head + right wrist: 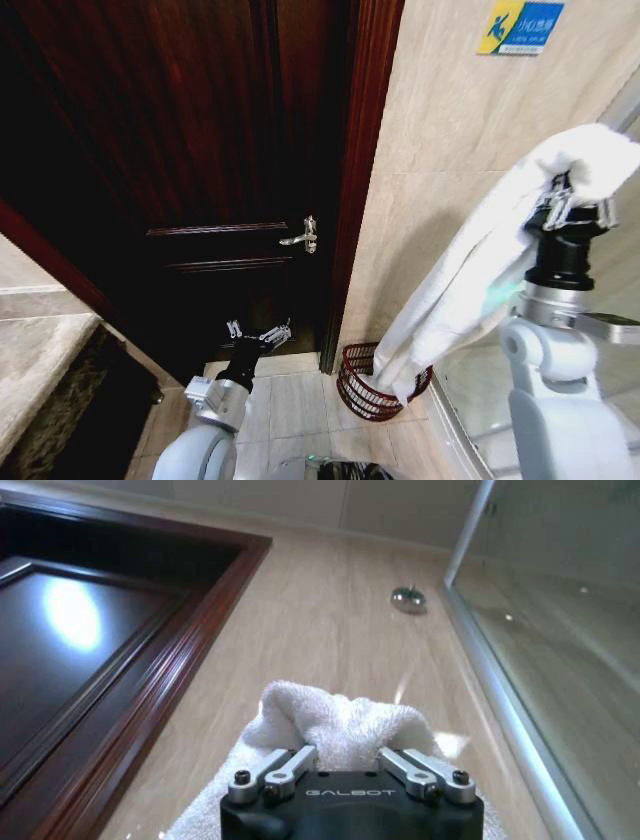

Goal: Discard the used towel into the hamper.

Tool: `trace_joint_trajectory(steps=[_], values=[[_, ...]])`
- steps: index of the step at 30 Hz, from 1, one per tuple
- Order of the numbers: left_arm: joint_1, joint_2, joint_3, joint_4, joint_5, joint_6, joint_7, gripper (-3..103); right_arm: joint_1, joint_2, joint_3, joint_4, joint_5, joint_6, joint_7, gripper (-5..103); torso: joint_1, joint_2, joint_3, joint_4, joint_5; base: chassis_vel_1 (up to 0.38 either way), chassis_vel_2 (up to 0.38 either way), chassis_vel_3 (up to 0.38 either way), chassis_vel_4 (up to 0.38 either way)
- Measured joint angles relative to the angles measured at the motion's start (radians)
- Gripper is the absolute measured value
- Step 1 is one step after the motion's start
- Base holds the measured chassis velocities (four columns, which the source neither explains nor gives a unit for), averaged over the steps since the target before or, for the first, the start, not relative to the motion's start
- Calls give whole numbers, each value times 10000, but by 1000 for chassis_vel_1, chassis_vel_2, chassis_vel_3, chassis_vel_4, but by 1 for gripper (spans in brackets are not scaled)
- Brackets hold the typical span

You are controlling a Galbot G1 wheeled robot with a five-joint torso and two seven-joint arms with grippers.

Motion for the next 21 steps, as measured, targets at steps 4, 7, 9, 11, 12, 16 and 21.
trace_joint_trajectory(steps=[4,7,9,11,12,16,21], values=[[-1,0,0,0,0,0,0,100,-491,545,-189,-155,-314,319,-26,12,-1,0,0,-2,1,0,0,0,0],[0,1,0,0,0,0,0,100,-806,977,-297,-297,-511,569,-39,12,0,0,0,-2,0,0,0,0,0],[-1,0,0,0,0,0,0,100,-858,1024,-330,-341,-544,641,-44,12,0,0,0,-1,-1,0,0,0,0],[0,1,0,0,0,0,0,100,-933,1079,-363,-393,-592,732,-46,12,0,0,0,-1,0,0,0,0,0],[-1,0,0,0,0,0,0,100,-973,1113,-368,-420,-609,783,-46,12,0,0,0,-1,-2,0,0,0,0],[0,0,0,0,0,0,0,100,-1123,1310,-324,-558,-634,957,-167,12,-1,0,0,-1,-1,0,0,0,0],[0,1,0,0,0,0,0,100,-1305,1455,-263,-750,-728,1088,-142,12,0,0,0,-1,-1,0,0,0,0]])
